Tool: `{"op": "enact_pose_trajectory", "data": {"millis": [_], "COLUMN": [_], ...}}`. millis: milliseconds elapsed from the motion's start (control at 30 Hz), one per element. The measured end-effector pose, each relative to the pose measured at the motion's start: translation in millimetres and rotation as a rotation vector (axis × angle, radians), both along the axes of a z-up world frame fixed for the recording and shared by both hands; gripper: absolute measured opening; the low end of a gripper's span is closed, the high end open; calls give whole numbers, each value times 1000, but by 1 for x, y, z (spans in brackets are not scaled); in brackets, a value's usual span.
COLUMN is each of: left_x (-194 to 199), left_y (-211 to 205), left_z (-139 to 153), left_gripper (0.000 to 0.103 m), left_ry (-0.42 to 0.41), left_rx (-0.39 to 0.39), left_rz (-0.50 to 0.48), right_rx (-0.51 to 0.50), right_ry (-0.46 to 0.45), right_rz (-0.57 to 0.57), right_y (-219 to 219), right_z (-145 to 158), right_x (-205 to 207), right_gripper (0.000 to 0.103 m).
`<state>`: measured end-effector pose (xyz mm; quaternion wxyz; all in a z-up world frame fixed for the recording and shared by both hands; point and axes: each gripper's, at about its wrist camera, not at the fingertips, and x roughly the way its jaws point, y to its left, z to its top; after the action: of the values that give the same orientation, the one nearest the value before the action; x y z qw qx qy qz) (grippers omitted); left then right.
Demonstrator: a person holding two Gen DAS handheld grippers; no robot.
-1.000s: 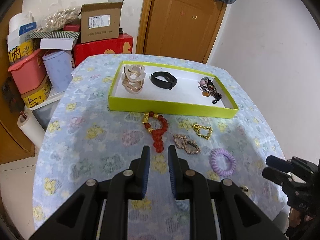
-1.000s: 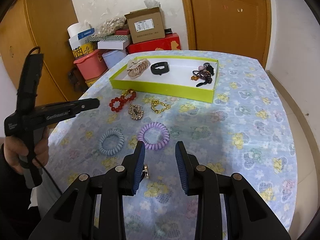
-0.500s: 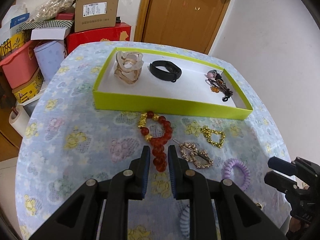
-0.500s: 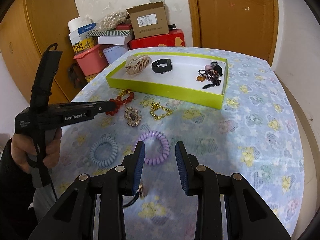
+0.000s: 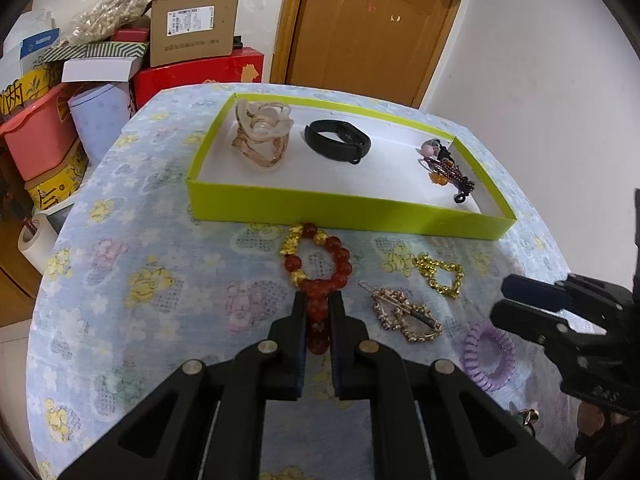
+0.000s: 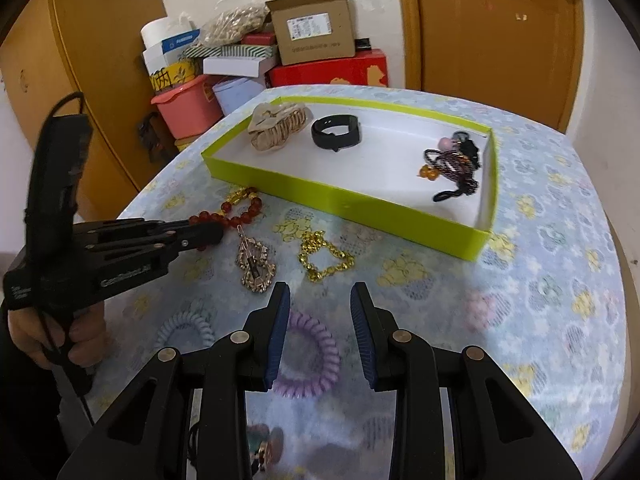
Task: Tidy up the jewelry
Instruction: 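Move the left tool to the red beaded bracelet and grasp it, then hold the red bracelet with the left tool while the right tool grasps the purple coil hair tie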
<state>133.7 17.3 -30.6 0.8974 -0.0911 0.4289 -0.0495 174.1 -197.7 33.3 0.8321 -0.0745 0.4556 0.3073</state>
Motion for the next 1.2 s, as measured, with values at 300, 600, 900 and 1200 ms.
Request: {"op": "enact_pose_trajectory", "data": {"millis": [300,600,900,1200], "left_x": [-15,-24,-29,-41], "left_y": [12,16,14,14], "left_z": [2,1,8,27], "left_gripper": [10,10,10,10], "left_ry": [-12,-10,-20,-56], "left_rx": [-12,-23,-19,-18], "left_rz": [26,36,35,29], "right_rx": [-10,-55,-109,-72], "right_ry": [22,19,-30,-83], "right_rz": [13,22,40,11], "right_y": [-2,-9,-3,-11], "right_z": [-6,-14,-14,8], "right_x": [5,-12,-25,-37], "right_gripper": [37,37,9,9]}}
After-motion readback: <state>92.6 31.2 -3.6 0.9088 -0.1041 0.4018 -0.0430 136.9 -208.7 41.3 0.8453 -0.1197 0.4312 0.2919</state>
